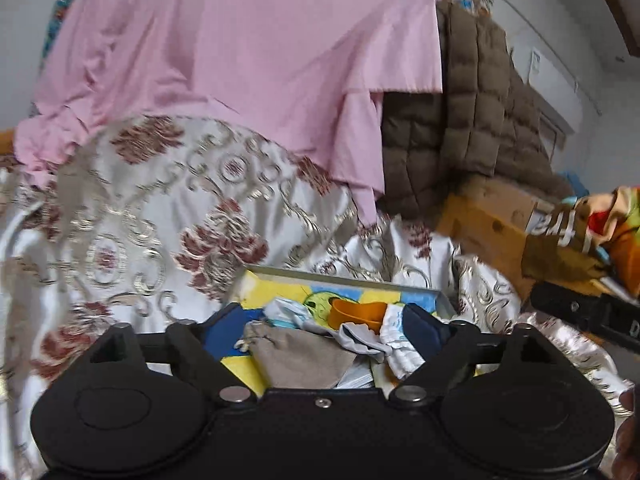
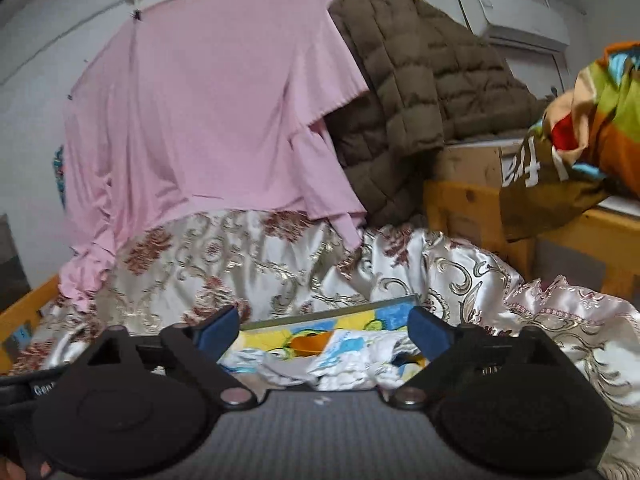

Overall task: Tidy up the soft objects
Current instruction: 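Lift both open tools away from the tray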

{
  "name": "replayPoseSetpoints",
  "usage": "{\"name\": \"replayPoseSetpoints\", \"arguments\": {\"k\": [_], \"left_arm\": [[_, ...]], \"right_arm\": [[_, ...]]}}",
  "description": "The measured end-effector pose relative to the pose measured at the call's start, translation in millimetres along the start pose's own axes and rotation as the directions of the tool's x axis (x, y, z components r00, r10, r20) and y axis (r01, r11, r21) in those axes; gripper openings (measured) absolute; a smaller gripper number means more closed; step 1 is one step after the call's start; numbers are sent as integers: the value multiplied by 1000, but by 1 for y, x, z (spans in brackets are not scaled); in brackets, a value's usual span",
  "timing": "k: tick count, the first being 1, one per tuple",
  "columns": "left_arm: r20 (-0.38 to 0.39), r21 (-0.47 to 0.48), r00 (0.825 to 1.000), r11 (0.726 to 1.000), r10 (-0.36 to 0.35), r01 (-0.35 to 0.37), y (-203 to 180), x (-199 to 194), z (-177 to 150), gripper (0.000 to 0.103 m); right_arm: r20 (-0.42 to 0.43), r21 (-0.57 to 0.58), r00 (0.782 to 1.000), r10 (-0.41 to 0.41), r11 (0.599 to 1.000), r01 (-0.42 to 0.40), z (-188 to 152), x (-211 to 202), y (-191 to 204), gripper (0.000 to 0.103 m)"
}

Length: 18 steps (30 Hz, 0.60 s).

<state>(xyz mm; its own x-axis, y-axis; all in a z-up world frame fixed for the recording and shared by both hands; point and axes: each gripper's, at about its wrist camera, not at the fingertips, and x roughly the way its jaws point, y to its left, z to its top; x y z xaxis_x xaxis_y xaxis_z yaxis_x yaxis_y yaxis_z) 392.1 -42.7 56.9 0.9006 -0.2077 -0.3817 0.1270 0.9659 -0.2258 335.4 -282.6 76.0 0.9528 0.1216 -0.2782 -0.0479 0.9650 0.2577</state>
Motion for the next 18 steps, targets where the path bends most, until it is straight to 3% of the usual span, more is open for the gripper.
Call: {"name": "replayPoseSetpoints", "arguments": {"k": [8,18], "left_arm": [[72,4,996,999,52,-52,-7,-106,-15,96],[123,14,989,996,80,-83,-28,-193,-51,98]], "right_arm": [[31,-31,999,33,999,-32,-18,-78,10,101],[77,-41,996,37,999,-34,-40,-154,10,102]]}}
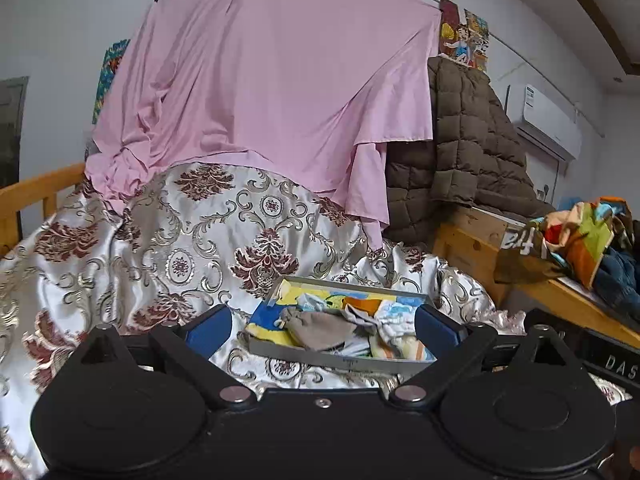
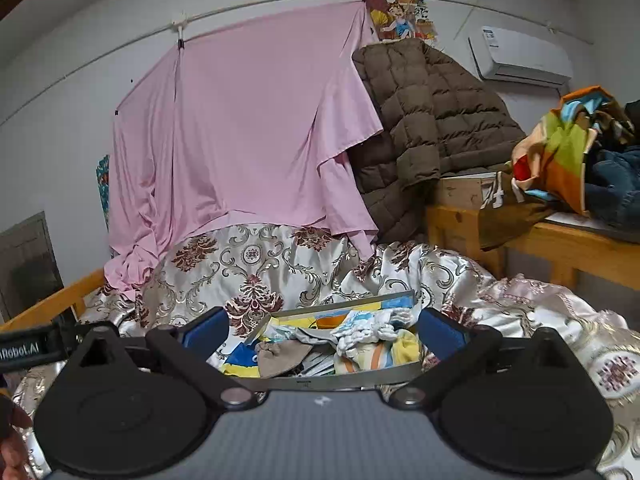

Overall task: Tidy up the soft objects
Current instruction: 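Lift both open tools away from the tray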

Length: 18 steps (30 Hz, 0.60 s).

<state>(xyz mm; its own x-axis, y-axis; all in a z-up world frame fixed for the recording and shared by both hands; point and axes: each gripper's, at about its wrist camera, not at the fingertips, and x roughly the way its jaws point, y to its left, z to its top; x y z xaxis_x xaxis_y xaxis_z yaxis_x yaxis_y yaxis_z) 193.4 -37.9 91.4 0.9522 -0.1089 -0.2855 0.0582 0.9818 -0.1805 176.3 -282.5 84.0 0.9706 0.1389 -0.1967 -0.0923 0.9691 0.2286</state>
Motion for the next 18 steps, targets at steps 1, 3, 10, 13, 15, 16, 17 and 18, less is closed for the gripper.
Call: {"name": "replayPoseSetpoints", "arguments": {"k": [1,3,10,13,15,16,17,18], "left_arm": [[3,3,1000,1000,1,-1,-1,-7,-3,98],[4,4,1000,1000,1,-1,-3,-17,-9,98],[12,5,1000,1000,-2,2,-3,-48,-23,99],[19,7,1000,1000,-2,2,-2,-57,-26,99],[23,8,1000,1000,-2,2,-1,-63,-29,99],[25,9,1000,1000,-1,1,0,-66,-31,99],[26,10,1000,1000,0,0,0,-69,-32,99],[27,10,1000,1000,1,-2,1,-71,-34,99]], "right_arm": [[3,-3,1000,-1,1000,1,-2,-6,0,102],[4,-8,1000,-2,1000,2,-7,-18,0,102],[11,-21,1000,-17,1000,18,-20,-50,2,102],[21,-32,1000,-17,999,18,-23,-61,4,103],[26,-40,1000,-17,999,18,-25,-67,6,103],[28,-44,999,-16,999,17,-26,-69,8,103],[28,-49,999,-16,999,17,-28,-73,9,103],[28,-53,1000,-15,998,16,-30,-75,10,103]]}}
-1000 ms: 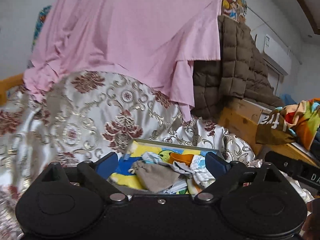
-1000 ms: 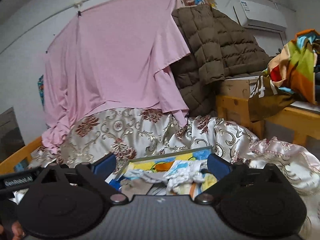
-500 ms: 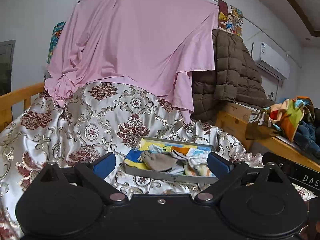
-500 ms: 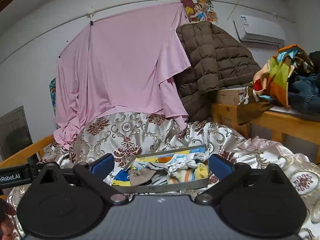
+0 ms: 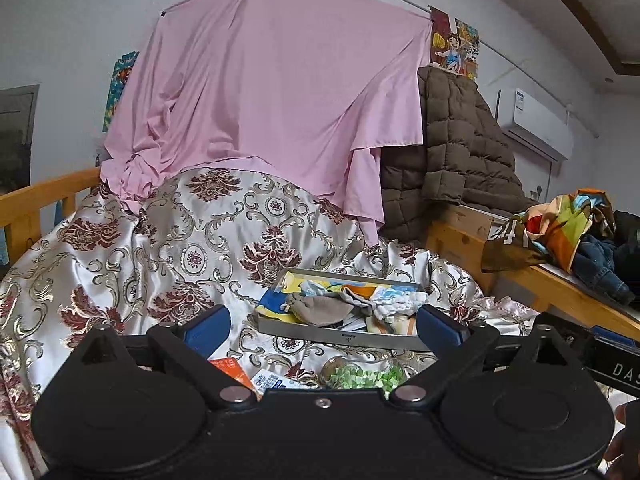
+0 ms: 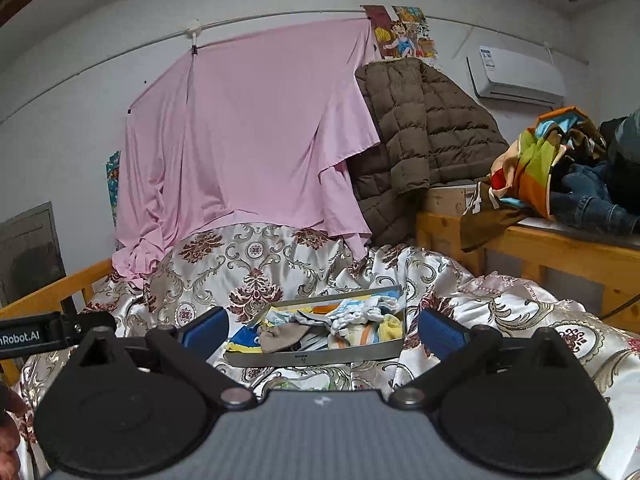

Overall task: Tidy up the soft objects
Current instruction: 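Lift both open tools away from the tray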

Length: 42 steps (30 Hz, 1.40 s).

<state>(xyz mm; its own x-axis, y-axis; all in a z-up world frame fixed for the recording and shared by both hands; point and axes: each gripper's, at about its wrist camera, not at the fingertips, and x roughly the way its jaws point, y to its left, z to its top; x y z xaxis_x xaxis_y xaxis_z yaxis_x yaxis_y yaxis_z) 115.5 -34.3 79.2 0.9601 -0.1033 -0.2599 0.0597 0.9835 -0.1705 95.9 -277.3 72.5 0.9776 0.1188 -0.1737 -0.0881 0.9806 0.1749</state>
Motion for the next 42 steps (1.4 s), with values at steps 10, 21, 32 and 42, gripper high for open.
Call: {"name": "replayPoseSetpoints", "arguments": {"k": [10,21,32,42], "left_arm": [[-10,-22,1000,1000,9,-9,14,-16,-20,101],[-24,3,999,999,32,-32,26,-24,-44,101],[-29,2,999,999,46,-46,36,-26,-58,101],[-54,-19,995,996,84,-85,44,-24,-68,102]], "right_arm": [[-9,-44,1000,5,999,-6,-16,-22,14,103],[-39,-75,999,13,997,-16,-31,-27,30,103],[-44,-82,999,10,997,-14,-39,-27,38,103],[-97,-95,995,10,995,-19,-51,-20,45,103]]}}
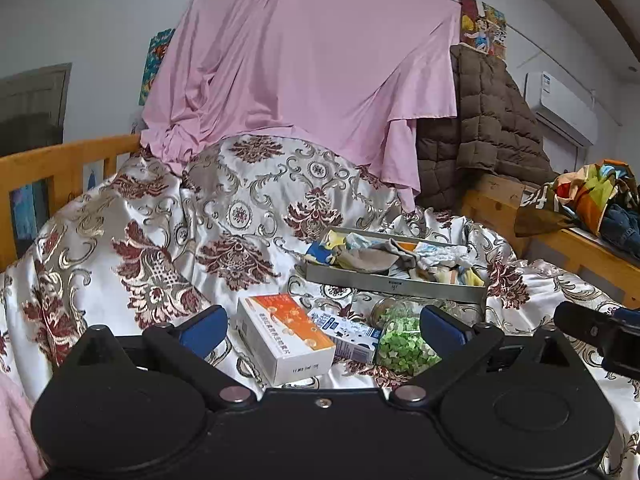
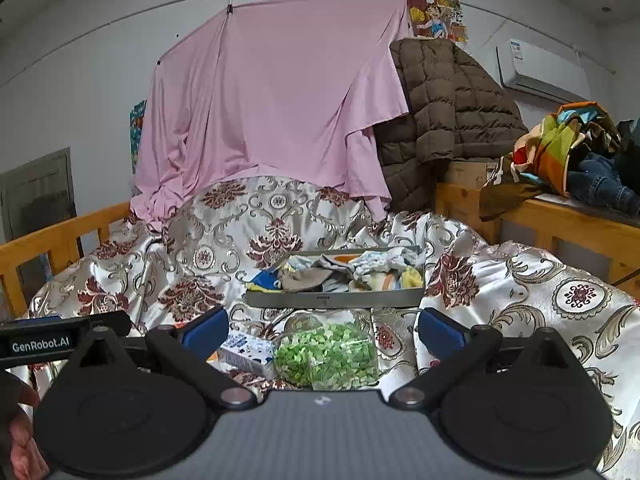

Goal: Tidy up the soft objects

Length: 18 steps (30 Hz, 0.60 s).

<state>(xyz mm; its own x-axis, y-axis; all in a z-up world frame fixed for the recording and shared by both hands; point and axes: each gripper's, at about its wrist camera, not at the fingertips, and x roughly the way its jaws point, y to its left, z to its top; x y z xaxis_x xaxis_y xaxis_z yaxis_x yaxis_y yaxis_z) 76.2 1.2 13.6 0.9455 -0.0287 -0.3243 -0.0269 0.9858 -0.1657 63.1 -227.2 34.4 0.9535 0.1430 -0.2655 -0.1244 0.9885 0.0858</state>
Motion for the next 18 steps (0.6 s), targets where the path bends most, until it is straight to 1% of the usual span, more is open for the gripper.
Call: {"name": "replayPoseSetpoints", "arguments": {"k": [4,9,18], "left_arm": [[-16,-7,1000,1000,7,-7,2,3,-5,102],[-56,-16,998,1000,18,-19,4,10,-13,102],[-61,-5,998,1000,24,-24,3,11,-15,102]], "right_arm": [[-12,7,1000,-8,1000,8,-3,3,0,103],[-28,14,999,-30,999,30,-8,8,-2,103],[-57,-8,998,-39,999,39,-13,13,2,103]]}}
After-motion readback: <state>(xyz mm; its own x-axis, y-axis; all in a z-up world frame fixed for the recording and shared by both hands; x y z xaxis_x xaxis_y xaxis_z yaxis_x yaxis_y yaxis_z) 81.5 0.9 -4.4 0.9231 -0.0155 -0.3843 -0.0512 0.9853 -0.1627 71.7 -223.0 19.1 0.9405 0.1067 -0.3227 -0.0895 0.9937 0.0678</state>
